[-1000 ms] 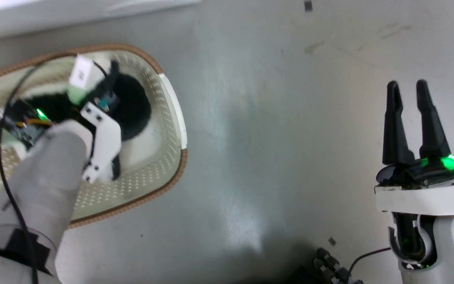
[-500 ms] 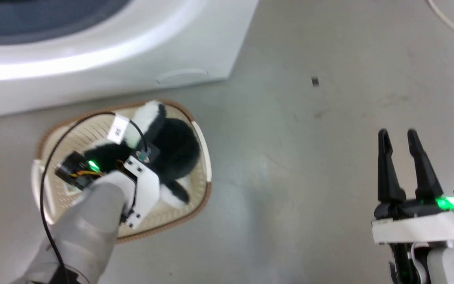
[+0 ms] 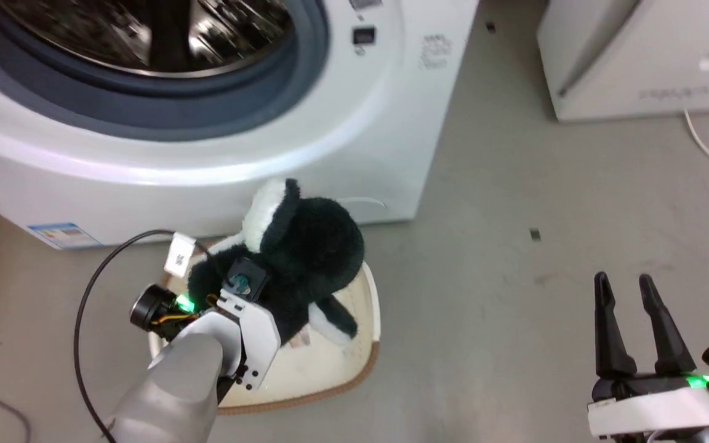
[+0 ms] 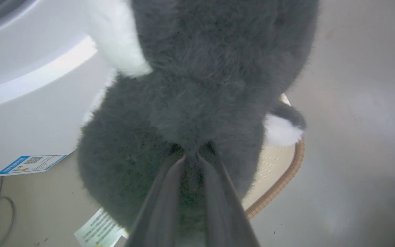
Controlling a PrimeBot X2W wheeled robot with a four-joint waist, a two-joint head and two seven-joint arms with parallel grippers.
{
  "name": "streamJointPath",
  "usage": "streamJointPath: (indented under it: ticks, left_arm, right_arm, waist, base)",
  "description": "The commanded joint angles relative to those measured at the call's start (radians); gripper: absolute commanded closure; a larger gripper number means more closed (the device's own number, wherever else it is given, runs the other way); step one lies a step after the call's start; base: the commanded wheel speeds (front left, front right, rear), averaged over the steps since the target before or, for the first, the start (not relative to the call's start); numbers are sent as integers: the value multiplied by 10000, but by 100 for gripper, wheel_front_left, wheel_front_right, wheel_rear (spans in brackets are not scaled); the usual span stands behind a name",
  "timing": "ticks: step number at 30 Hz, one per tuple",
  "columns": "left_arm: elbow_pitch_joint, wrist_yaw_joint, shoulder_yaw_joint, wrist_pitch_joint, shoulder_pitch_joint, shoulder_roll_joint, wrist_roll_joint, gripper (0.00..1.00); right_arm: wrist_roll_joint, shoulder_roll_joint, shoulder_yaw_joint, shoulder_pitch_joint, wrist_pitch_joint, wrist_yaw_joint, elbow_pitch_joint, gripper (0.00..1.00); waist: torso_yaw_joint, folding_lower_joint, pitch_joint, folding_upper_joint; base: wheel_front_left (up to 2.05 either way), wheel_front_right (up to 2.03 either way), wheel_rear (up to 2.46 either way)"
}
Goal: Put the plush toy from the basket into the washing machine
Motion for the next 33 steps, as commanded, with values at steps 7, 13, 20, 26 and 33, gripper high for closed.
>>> streamJointPath:
  ticks: [7,13,20,26,33]
  left_arm:
    - [-662,445,603,-847,356,18,-606,100]
    - [-2483,1040,1191,-909,638,391,-805,100]
    - [-4830,1752,2006,-912,1117,961,-661,100]
    - [-6109,2074,2623,-913,1127,1292,-418,100]
    - [-6802,2167,3152,-913,658,1458,-177,100]
  right_arm:
    - [-57,-1,-145,422,-44,-7,-10,0]
    - [-82,-1,-214,408,-44,-7,-103,0]
    - [-49,-1,-180,156,-44,-7,-129,0]
    - [-26,-1,-142,-57,-44,-7,-115,0]
    - [23,-1,-71,-335,-44,-7,-105,0]
  waist:
    - [742,1,-914,0]
    - [908,1,-781,0]
    - [822,1,-327,0]
    - [639,1,40,0]
    - [393,1,423,0]
  base:
    - [0,0,0]
    - [0,0,0]
    - [0,0,0]
    - [0,0,0]
    - [0,0,0]
